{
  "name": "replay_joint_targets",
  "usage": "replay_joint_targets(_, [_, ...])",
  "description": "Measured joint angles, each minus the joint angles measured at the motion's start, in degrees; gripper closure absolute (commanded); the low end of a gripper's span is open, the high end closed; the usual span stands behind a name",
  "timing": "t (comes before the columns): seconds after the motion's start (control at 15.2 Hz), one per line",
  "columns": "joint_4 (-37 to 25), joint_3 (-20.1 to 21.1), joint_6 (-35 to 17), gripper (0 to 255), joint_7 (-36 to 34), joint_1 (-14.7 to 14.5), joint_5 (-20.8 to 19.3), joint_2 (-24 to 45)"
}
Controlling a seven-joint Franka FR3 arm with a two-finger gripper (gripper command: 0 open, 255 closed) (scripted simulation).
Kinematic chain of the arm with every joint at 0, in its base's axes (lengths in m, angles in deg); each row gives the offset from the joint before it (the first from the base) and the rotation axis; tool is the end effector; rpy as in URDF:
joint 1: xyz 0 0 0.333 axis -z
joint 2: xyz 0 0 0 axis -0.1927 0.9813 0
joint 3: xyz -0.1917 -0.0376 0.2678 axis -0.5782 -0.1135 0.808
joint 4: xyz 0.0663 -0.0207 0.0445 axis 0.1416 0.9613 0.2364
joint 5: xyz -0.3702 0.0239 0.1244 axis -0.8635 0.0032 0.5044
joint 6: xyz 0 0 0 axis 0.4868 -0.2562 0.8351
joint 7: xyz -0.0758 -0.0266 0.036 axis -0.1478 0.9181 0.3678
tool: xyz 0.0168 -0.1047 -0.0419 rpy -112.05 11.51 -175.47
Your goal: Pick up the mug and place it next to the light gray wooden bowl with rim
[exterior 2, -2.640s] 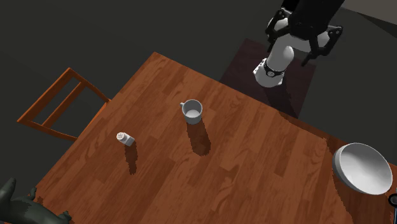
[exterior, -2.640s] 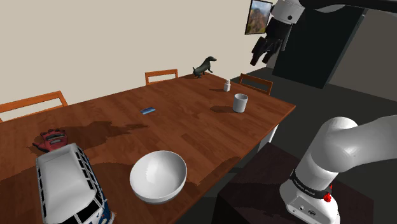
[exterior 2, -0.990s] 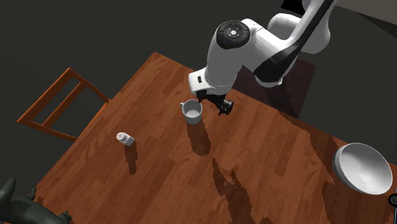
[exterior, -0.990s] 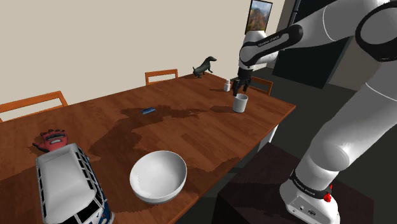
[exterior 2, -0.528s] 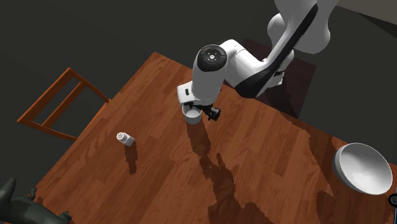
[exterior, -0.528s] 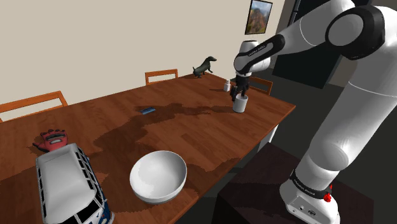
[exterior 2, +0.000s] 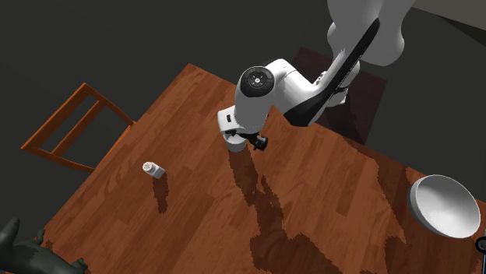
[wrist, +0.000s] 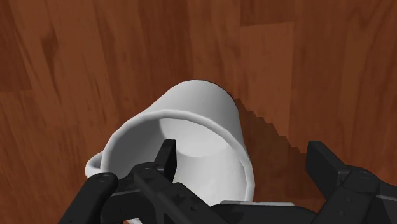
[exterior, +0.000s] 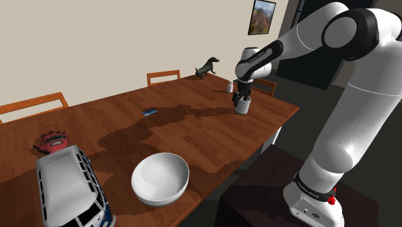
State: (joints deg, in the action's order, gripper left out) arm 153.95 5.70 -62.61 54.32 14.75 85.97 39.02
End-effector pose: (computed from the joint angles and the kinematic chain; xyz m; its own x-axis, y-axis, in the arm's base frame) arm 0.4941 -0.1960 0.3569 0.9976 -0.0647 0.0253 -0.0662 -0.9958 0.0625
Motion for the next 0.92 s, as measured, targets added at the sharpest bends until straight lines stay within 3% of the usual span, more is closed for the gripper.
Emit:
replay_joint_targets(0.2, [0.0, 0.01, -0.06, 0, 0.0, 0.0, 0.02, 0.05])
replay_joint_targets(0.26, [0.0, 0.01, -0.06, 255, 0.0, 0.0, 0.02, 0.05])
replay_joint_targets(0.92, [0.01, 0.0, -0.06, 255, 0.0, 0.0, 0.02, 0.06])
